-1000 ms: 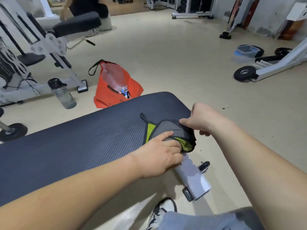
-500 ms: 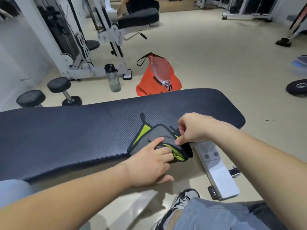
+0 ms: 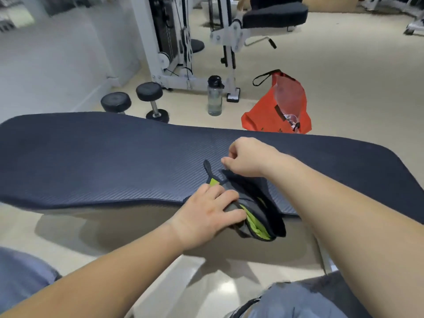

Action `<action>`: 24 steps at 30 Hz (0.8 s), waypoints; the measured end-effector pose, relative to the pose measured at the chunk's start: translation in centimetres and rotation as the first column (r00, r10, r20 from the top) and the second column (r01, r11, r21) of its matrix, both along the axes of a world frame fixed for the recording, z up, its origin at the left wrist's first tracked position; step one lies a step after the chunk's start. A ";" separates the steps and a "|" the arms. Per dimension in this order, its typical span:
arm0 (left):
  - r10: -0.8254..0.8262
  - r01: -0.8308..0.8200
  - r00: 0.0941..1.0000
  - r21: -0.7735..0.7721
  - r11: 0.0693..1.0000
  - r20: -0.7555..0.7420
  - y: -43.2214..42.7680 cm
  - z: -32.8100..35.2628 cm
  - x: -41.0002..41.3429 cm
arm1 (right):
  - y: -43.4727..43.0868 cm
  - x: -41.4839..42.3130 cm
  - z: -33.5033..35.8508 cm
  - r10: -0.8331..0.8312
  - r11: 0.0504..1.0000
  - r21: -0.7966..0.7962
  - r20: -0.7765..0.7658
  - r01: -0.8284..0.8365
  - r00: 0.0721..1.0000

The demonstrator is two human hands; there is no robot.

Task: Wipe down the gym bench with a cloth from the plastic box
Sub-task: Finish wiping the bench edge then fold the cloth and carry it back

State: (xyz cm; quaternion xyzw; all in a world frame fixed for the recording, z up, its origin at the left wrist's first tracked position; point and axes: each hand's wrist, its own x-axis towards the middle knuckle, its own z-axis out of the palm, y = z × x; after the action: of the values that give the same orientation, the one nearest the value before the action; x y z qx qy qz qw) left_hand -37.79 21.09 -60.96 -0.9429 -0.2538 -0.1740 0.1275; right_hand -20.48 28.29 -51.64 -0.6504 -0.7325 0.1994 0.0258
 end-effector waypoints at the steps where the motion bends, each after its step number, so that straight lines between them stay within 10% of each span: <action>1: 0.019 -0.019 1.000 -0.004 1.000 -0.009 0.2 0.1 -2.0 | 0.6 -2.2 -0.1 0.045 0.999 0.000 -0.007 -0.045 0.999; 10: 0.335 -0.340 0.935 -0.029 0.940 -0.114 0.7 1.3 -22.0 | 1.9 -20.7 -1.2 0.356 0.932 0.103 -0.075 -0.348 0.931; 20: 0.516 -0.533 0.832 -0.035 0.845 -0.201 -0.5 2.4 -38.7 | 3.5 -30.6 -2.8 0.301 0.953 0.118 -0.281 -0.279 0.911; 24: 0.747 -0.754 0.656 -0.055 0.654 -0.106 0.1 2.6 -46.3 | 3.8 -34.2 -2.8 0.311 0.950 0.140 -0.338 -0.279 0.889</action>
State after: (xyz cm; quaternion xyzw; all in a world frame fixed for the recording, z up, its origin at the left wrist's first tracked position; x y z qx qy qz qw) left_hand -84.14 21.20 -58.41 -0.7645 -0.6235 -0.0588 0.1527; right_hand -54.69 32.09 -54.44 -0.4830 -0.8139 0.2828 0.1559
